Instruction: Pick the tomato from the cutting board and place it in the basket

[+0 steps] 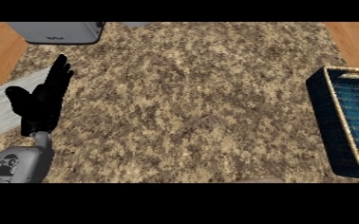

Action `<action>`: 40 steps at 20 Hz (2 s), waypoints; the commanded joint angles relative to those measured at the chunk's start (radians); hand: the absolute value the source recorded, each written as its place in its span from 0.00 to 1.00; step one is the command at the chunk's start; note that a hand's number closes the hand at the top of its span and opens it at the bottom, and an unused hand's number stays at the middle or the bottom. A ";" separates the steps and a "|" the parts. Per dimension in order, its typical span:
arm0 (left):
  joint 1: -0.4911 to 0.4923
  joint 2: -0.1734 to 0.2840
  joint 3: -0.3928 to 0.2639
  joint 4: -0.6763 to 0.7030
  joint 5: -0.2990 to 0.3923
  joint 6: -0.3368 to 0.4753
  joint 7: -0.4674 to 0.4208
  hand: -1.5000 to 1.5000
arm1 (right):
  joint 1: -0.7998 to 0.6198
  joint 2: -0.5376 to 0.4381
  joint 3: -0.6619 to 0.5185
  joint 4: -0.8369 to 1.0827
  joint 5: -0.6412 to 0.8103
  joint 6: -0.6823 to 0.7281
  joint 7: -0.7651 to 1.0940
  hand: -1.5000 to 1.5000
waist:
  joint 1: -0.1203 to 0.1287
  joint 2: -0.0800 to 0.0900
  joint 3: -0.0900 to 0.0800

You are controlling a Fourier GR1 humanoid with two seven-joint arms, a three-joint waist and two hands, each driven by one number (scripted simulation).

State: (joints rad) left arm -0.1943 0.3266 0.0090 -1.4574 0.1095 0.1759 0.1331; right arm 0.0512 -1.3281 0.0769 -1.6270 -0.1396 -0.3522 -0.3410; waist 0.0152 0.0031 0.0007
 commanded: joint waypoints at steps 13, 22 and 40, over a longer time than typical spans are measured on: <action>0.010 -0.018 0.019 -0.056 -0.025 -0.029 0.040 0.50 | -0.284 0.154 0.075 0.278 0.393 0.156 0.039 1.00 | 0.006 -0.001 -0.001; 0.005 -0.065 0.024 -0.047 -0.068 -0.008 0.047 0.50 | -0.347 0.312 0.082 0.375 0.575 0.240 0.003 1.00 | -0.009 -0.002 -0.001; -0.035 -0.063 0.090 -0.003 -0.078 -0.074 0.061 0.50 | -0.527 0.483 -0.025 0.701 0.896 0.214 -0.135 1.00 | -0.004 -0.001 0.000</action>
State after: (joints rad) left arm -0.2097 0.2540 0.0804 -1.4570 0.0221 0.1174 0.1571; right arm -0.3911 -0.8816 0.0548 -1.0166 0.6859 -0.1403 -0.4631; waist 0.0058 0.0012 0.0003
